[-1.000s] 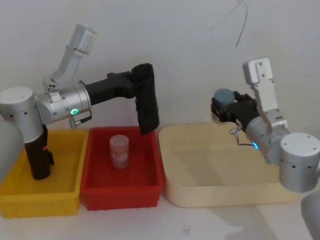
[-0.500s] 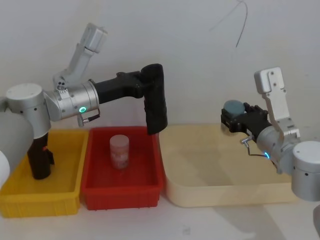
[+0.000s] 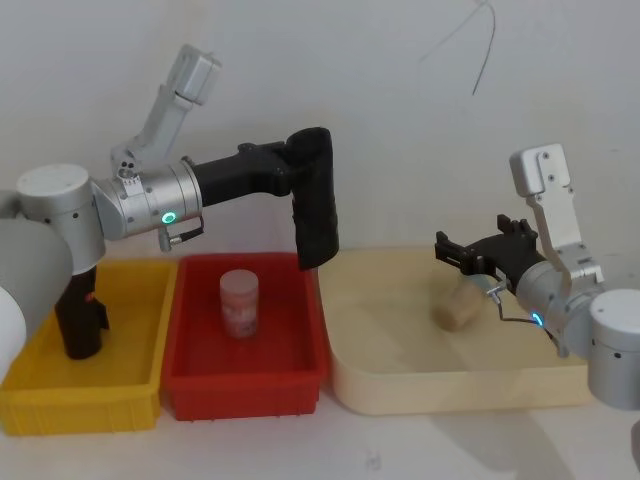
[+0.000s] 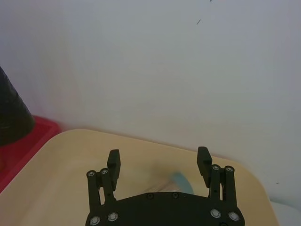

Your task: Pick up the garbage bag with the one hand and transfer it to the other hand.

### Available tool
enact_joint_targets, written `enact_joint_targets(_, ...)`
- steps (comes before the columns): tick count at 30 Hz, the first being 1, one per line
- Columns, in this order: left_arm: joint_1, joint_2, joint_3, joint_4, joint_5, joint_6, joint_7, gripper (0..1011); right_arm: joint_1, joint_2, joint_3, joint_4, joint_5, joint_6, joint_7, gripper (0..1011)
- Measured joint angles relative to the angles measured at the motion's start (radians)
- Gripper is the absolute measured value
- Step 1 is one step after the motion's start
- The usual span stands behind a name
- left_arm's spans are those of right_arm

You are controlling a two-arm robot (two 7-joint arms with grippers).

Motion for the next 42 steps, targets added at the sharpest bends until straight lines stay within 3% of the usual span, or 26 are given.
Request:
enact_joint_targets(12, -0.008, -0.006, 0.003, 0.016, -0.002, -0.006, -0.006, 377, -0.008, 0.006, -0.001, -0.014, 0.01, -0.005, 0.04, 1001)
enact_joint_targets(29, -0.011, -0.008, 0.004, 0.022, -0.002, -0.008, -0.008, 377, -0.015, 0.017, -0.028, -0.05, 0.082, -0.033, 0.195, 1001)
enact_joint_targets(35, -0.012, -0.009, 0.004, 0.023, -0.002, -0.009, -0.009, 376, 0.0, 0.004, -0.049, -0.044, 0.115, -0.043, 0.252, 1001)
enact_joint_targets(42, -0.012, -0.009, 0.004, 0.023, -0.002, -0.009, -0.009, 376, 0.04, -0.037, -0.085, -0.002, 0.146, -0.056, 0.305, 1001)
